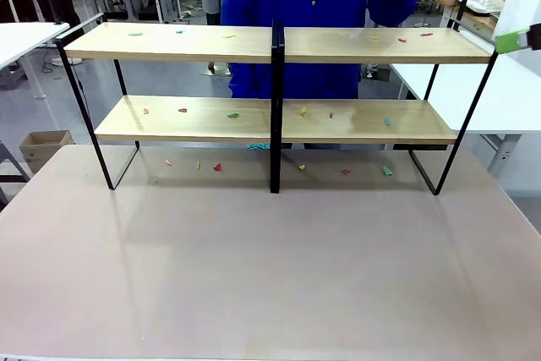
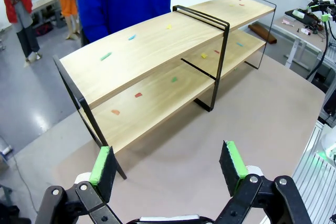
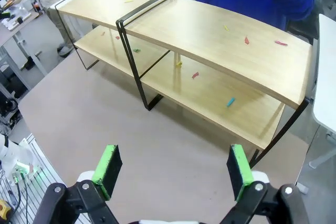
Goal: Clean the shelves.
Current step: Pick up the Duster when the human hands it over.
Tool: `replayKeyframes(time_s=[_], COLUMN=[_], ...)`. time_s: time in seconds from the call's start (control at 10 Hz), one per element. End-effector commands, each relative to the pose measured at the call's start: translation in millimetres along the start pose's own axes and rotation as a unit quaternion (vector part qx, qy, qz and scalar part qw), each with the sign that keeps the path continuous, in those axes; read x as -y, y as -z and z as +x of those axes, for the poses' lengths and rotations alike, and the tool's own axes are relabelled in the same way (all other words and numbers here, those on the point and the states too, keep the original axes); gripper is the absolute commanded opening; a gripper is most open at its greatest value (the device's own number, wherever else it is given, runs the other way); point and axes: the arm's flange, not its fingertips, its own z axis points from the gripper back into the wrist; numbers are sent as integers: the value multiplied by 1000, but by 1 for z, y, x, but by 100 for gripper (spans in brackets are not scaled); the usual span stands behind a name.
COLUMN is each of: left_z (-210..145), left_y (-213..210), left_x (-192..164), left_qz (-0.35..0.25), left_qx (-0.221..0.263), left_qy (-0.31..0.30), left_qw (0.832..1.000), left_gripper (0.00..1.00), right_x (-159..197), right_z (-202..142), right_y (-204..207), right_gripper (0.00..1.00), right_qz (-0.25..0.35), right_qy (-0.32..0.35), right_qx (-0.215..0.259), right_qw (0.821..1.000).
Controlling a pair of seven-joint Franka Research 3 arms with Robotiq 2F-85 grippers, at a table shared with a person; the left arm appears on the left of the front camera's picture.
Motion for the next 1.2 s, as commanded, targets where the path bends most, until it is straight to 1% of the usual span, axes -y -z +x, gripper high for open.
replayKeyframes(time_s=[0.0, 0.1, 0.7, 0.8, 0.9, 1.0, 1.1], left_z=[0, 0, 0, 0, 0, 0, 0], left_y=[1, 1, 1, 1, 1, 1, 1], left_x=[0, 0, 0, 0, 0, 0, 0], left_qz=[0, 0, 0, 0, 0, 0, 0], left_qx=[-1, -1, -1, -1, -1, -1, -1], left_qy=[1, 1, 1, 1, 1, 1, 1], left_qw=[1000, 1000, 1000, 1000, 1000, 1000, 1000], left_gripper=[100, 100, 100, 100, 100, 100, 100], right_x=[-18, 0, 0, 17, 37, 52, 66], right_z=[-47, 0, 0, 29, 66, 100, 134], right_y=[11, 0, 0, 12, 23, 32, 48], right_gripper=[100, 100, 100, 100, 100, 100, 100], right_qz=[-17, 0, -3, 33, 79, 116, 114], right_qy=[8, 0, -1, 54, 129, 211, 307], right_qx=[12, 0, -1, -64, -104, -161, -156], right_qw=[1000, 1000, 1000, 996, 983, 957, 932])
